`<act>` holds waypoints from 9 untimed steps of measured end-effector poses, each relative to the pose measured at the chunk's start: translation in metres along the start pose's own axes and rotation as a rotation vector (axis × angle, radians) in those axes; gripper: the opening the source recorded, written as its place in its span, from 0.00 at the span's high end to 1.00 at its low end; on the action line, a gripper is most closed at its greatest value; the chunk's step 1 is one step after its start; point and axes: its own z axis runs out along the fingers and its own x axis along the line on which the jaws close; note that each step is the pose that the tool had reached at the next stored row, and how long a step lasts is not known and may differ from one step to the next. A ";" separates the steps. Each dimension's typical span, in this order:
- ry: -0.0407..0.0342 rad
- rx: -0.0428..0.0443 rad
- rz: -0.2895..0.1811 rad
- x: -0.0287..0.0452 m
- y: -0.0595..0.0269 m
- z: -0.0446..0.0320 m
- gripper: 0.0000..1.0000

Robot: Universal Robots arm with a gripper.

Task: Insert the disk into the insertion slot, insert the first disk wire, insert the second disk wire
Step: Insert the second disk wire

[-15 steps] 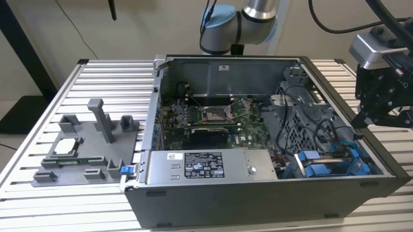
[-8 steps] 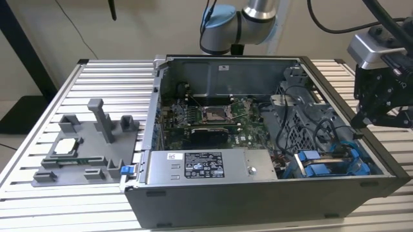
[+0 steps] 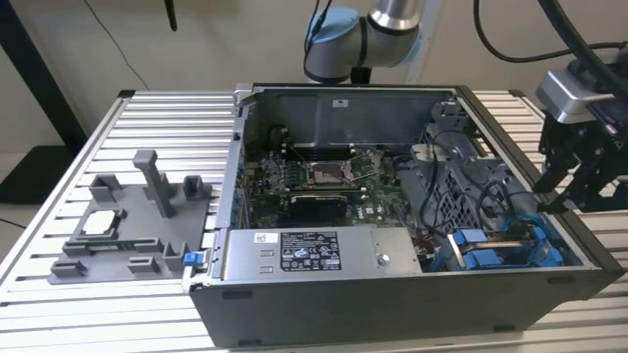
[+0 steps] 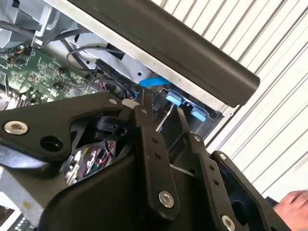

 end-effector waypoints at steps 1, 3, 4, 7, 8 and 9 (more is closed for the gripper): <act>0.0000 0.0000 0.000 0.0005 -0.0001 0.0016 0.00; -0.0006 0.0000 0.000 0.0022 -0.0007 0.0052 0.00; -0.0015 0.0000 0.000 0.0030 -0.0008 0.0068 0.00; -0.0129 -0.0001 0.001 0.0035 -0.0007 0.0090 1.00; -0.0189 -0.0002 0.002 0.0036 -0.0007 0.0095 1.00; -0.0265 -0.0002 0.002 0.0036 -0.0007 0.0097 1.00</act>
